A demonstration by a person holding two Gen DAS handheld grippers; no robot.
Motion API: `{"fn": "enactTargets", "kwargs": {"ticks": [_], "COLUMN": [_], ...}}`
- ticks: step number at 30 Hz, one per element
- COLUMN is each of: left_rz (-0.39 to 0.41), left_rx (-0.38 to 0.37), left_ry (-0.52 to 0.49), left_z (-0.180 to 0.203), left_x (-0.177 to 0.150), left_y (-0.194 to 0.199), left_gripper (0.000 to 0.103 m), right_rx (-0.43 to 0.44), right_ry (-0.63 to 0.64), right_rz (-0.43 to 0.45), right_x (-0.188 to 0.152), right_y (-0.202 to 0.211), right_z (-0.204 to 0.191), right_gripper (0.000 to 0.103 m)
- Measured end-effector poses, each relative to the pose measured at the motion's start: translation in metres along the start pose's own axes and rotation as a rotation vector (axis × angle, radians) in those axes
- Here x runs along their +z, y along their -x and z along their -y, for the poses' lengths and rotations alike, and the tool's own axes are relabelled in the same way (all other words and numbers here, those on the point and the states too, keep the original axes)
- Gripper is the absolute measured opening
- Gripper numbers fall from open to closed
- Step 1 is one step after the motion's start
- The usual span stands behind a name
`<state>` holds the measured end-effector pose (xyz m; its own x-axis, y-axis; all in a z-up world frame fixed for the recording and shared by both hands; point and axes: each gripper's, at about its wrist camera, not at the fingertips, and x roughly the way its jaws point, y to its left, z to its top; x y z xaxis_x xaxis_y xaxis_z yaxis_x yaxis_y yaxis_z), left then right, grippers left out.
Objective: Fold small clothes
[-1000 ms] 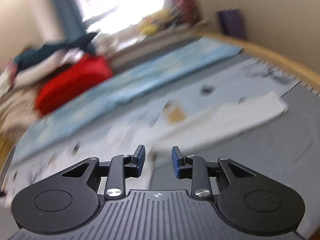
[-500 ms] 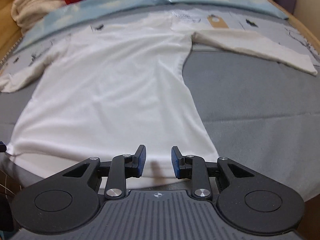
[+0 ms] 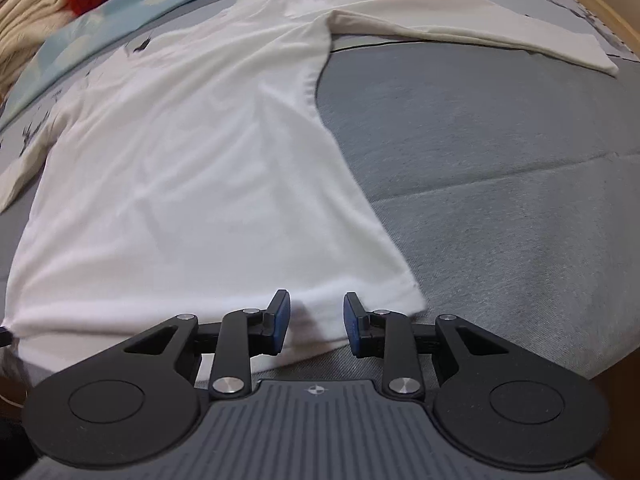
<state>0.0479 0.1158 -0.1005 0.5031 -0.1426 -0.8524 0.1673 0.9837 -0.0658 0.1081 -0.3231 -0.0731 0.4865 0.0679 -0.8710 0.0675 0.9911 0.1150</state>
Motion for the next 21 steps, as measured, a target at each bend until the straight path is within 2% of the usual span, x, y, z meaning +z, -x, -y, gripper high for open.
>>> {"fn": "enactTargets", "kwargs": {"ticks": [2,5,9,11,13,17,19,21], "left_rz": [0.049,0.058,0.011,-0.034,-0.086,-0.141,-0.154,-0.163], "left_rx": [-0.043,-0.003,-0.04,-0.054,-0.063,-0.047,-0.024,-0.007], "left_ry": [0.05,0.144,0.262,0.304,0.336,0.355,0.355,0.348], "left_z": [-0.011,-0.032,-0.054,-0.057,-0.056,-0.051,-0.05,-0.047], "left_x": [0.001,0.003,0.001,0.001,0.0,-0.002,-0.005,-0.005], "left_y": [0.02,0.032,0.024,0.012,-0.003,-0.029,-0.037,-0.043], "left_gripper": [0.0,0.0,0.002,0.017,0.025,0.026,0.026,0.026], "right_rx": [-0.013,-0.054,-0.106,-0.154,-0.195,-0.187,-0.182,-0.187], "right_ry": [-0.009,-0.022,-0.094,-0.112,-0.13,-0.146,-0.132,-0.099], "right_rz": [0.006,0.005,0.032,0.044,0.054,0.028,-0.017,-0.026], "right_x": [0.001,0.001,0.002,0.001,0.001,0.0,-0.004,-0.007], "right_y": [0.001,-0.002,0.001,0.001,0.001,-0.005,-0.014,-0.017], "right_z": [0.002,0.008,0.022,0.027,0.032,0.036,0.034,0.03], "right_gripper": [0.031,0.031,0.031,0.036,0.037,0.04,0.039,0.037]}}
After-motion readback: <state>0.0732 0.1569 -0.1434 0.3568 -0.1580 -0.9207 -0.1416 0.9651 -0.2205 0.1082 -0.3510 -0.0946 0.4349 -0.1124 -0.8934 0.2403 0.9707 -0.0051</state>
